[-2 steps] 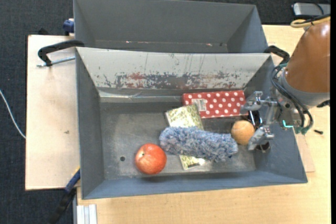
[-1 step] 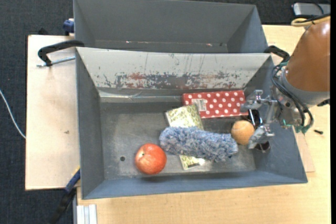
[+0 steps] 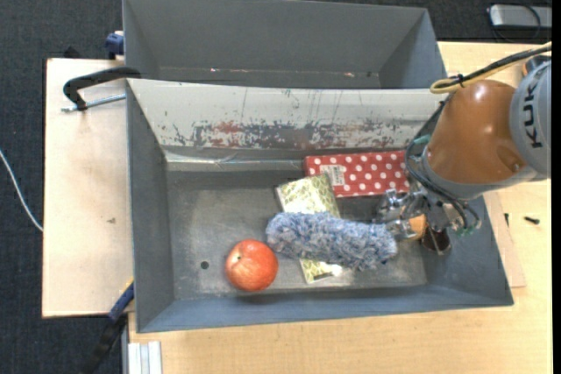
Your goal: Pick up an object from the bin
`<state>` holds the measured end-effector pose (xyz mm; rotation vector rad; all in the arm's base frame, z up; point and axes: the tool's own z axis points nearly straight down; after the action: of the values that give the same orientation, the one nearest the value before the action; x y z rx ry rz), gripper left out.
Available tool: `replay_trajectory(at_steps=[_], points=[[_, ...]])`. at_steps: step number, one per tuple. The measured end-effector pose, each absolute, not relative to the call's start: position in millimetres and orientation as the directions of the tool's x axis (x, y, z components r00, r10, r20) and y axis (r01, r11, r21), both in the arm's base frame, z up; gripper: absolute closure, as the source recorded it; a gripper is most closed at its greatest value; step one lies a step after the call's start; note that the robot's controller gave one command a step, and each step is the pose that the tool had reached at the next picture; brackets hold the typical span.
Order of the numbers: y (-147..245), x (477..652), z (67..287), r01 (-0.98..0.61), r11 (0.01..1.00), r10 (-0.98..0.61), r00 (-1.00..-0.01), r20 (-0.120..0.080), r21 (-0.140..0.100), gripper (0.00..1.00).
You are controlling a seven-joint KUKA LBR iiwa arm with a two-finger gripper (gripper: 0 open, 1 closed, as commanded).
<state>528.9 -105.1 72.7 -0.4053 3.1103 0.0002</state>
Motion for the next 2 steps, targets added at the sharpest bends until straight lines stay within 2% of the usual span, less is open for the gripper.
replay_trajectory(at_steps=[1, 2], points=[[-105, 528.9, 73, -0.256, 0.967, -0.256, -0.967, -0.005, -0.001, 1.00], [-103, 510.3, 203, -0.295, 0.956, -0.295, -0.956, -0.006, -0.001, 1.00]])
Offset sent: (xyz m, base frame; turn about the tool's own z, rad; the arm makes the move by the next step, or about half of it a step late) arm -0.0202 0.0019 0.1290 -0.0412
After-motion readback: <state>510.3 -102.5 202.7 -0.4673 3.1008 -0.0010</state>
